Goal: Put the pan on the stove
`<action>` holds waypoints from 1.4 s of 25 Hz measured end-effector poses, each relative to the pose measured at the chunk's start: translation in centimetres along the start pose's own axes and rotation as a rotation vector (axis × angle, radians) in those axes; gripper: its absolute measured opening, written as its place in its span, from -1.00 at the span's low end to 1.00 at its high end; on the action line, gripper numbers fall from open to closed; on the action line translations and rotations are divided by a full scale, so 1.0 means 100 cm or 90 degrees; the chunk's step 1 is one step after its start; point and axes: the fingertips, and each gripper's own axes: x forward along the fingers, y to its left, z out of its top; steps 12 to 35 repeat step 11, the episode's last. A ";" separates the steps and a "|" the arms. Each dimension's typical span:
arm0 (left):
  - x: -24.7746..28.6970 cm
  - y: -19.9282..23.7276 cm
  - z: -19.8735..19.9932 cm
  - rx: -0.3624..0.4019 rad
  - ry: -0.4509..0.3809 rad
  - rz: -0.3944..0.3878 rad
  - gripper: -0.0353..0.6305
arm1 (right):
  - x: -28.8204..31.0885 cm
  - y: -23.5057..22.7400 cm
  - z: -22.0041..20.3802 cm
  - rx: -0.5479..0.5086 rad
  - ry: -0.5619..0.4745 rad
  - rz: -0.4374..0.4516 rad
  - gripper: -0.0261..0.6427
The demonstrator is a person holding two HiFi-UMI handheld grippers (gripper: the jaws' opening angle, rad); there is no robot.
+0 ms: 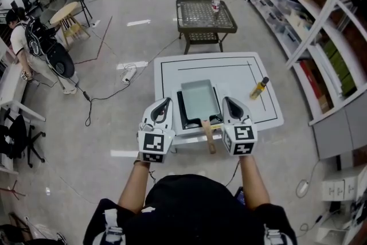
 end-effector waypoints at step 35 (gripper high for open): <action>0.003 0.004 -0.004 0.002 0.013 0.008 -0.83 | 0.004 0.000 -0.003 -0.002 0.009 0.006 -0.82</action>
